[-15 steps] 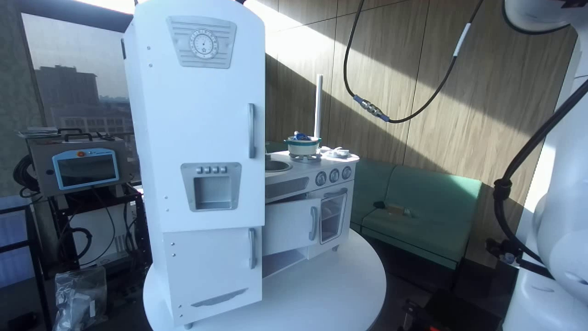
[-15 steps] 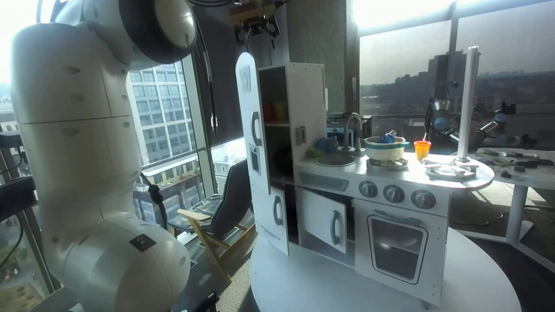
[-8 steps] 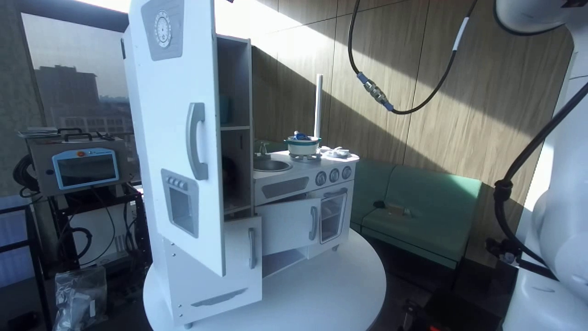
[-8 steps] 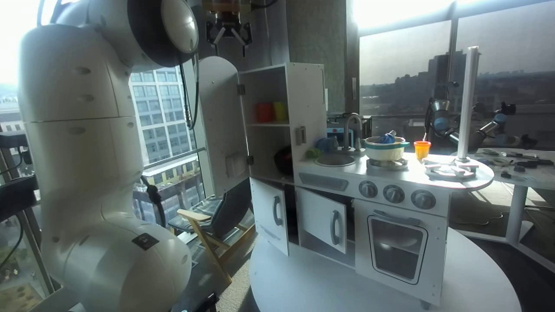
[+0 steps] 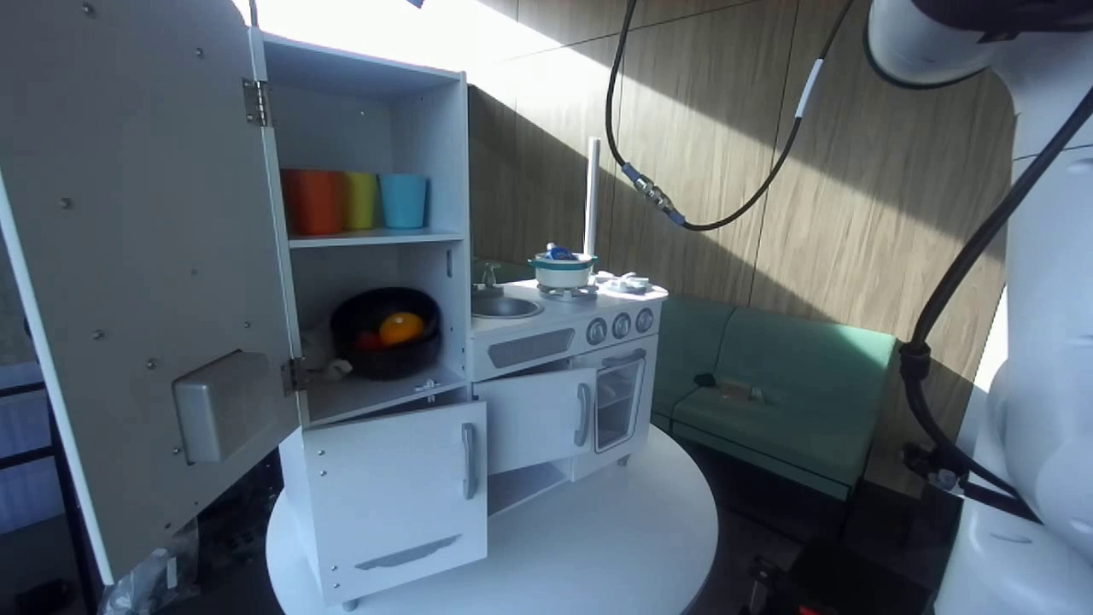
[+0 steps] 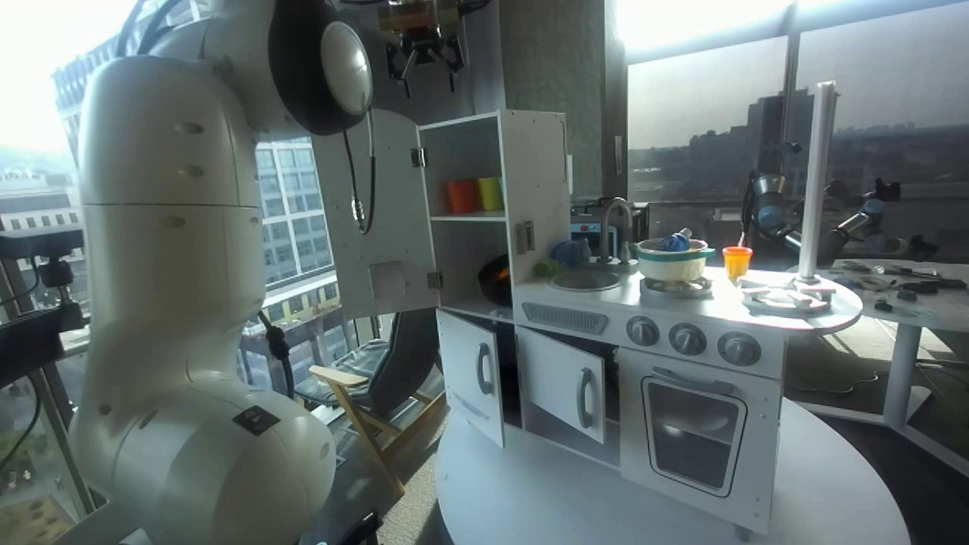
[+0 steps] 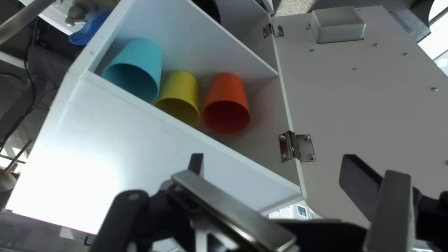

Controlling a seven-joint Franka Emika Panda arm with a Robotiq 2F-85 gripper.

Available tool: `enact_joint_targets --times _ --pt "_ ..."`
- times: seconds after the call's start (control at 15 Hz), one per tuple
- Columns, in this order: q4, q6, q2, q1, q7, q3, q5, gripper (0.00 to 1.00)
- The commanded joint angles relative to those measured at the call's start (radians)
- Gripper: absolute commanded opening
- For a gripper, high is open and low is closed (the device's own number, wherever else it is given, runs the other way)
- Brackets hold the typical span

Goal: Open all the cabinet doors.

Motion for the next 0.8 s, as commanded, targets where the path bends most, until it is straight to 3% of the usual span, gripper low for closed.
enact_joint_targets --times 0.0,0.27,0.73 --pt "0.114 0.038 0.063 -0.007 -0.010 -0.014 -0.027 1.00" --pt "0.100 0.003 0.038 -0.018 0.031 -0.032 -0.032 1.00" --pt "-0.048 -0.064 -0.118 -0.030 0.130 -0.043 -0.011 1.00"
